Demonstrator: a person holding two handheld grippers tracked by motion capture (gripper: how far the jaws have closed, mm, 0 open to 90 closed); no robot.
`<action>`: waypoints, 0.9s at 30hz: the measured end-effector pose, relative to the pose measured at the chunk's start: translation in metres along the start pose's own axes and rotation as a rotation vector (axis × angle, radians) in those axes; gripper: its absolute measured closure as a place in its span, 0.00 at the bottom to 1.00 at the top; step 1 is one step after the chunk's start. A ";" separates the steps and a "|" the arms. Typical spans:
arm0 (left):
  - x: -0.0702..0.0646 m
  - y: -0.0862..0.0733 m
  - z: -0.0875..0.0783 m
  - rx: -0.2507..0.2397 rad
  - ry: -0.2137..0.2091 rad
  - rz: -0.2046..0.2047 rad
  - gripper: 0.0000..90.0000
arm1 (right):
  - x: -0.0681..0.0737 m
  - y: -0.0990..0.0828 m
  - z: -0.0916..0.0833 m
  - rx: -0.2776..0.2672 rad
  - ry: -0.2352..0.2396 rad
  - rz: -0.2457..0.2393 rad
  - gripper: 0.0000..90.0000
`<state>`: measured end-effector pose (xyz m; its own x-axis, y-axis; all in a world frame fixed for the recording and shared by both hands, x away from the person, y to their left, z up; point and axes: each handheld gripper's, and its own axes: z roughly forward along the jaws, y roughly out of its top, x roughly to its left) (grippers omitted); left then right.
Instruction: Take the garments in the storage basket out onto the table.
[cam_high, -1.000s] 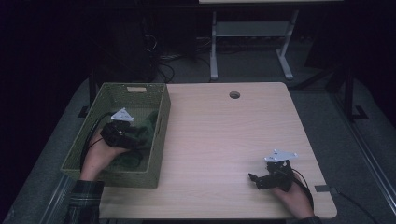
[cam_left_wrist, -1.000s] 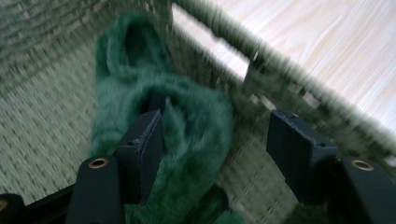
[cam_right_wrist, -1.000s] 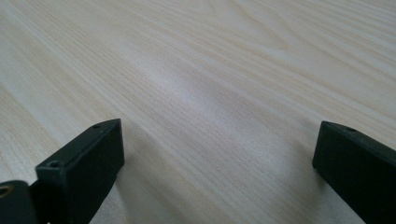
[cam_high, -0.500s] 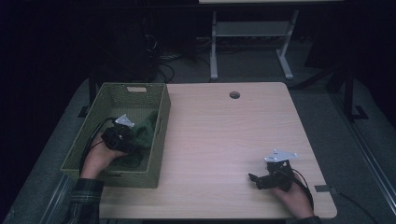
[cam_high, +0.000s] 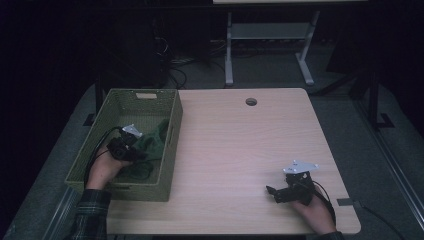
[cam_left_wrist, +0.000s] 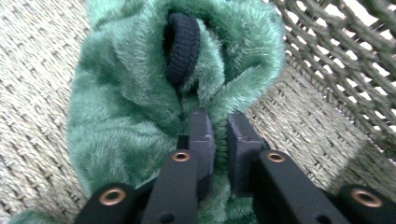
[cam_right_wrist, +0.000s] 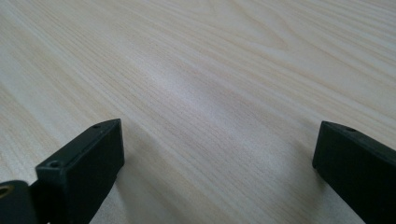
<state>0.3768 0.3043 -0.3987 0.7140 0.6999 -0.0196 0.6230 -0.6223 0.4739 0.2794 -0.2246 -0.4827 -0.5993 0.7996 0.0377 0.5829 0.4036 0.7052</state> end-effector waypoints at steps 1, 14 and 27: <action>0.000 0.001 -0.003 -0.008 0.005 0.003 0.92 | 0.000 0.000 0.000 -0.001 0.000 -0.001 0.02; 0.002 0.010 -0.038 -0.112 0.029 -0.006 0.95 | 0.000 0.000 0.000 -0.002 0.000 -0.003 0.02; 0.002 0.020 -0.072 -0.183 0.024 -0.017 0.96 | 0.000 0.000 0.000 -0.001 0.000 -0.002 0.02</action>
<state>0.3676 0.3184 -0.3255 0.6947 0.7192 -0.0089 0.5648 -0.5378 0.6259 0.2795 -0.2247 -0.4827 -0.6005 0.7988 0.0361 0.5810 0.4049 0.7060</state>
